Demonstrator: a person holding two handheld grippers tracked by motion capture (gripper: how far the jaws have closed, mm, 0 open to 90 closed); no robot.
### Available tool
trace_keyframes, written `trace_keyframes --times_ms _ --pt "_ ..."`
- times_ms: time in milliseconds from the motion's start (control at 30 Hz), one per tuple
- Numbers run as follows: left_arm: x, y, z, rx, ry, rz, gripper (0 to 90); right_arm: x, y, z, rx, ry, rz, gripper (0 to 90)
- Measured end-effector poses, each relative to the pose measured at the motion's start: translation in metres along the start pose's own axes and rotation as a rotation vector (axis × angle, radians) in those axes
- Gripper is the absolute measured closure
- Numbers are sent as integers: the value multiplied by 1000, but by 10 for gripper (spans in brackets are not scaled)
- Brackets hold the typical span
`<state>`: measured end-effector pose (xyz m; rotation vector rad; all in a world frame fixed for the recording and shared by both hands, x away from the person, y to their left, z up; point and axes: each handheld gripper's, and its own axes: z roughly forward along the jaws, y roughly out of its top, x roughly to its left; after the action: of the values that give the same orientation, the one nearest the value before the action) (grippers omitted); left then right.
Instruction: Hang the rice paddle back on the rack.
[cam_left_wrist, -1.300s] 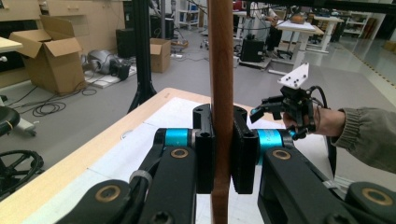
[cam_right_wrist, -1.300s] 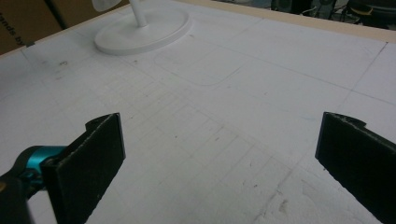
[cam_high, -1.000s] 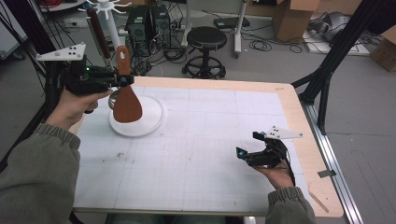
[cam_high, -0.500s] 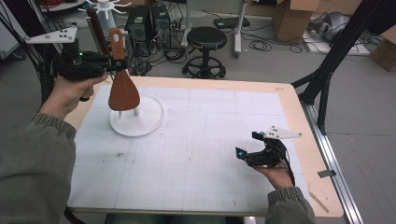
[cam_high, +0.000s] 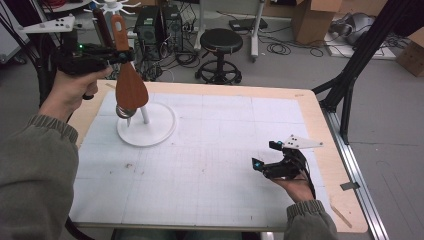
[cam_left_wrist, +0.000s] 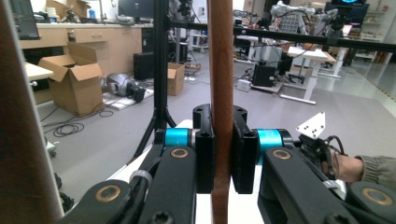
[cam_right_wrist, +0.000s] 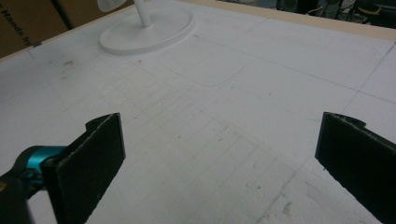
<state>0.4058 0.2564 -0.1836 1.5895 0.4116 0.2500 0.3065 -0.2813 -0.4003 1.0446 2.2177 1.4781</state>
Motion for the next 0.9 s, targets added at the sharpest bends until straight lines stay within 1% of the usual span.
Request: trace_keyframes --times_ms 133,200,267,567,600,667,800,900 --pt "3 0 -1 0 12 -5 824 0 0 1 3 6 -4 6" --pt "4 0 -1 -13 11 -14 824 1 0 1 5 4 -5 6" --pt "4 0 -1 -7 17 -9 823 1 0 1 4 6 -8 6" --pt "7 0 -4 -15 33 -29 824 1 0 2 3 8 -3 6" --pt "9 0 -5 -12 33 -27 823 1 0 2 2 8 -8 7" --pt "9 0 -4 -13 36 -30 824 1 0 2 4 9 -4 6" --pt "10 -1 -3 0 42 -32 824 1 0 2 -1 13 0 6" --pt "12 -2 -3 -4 45 -42 824 1 0 2 -3 12 -1 6"
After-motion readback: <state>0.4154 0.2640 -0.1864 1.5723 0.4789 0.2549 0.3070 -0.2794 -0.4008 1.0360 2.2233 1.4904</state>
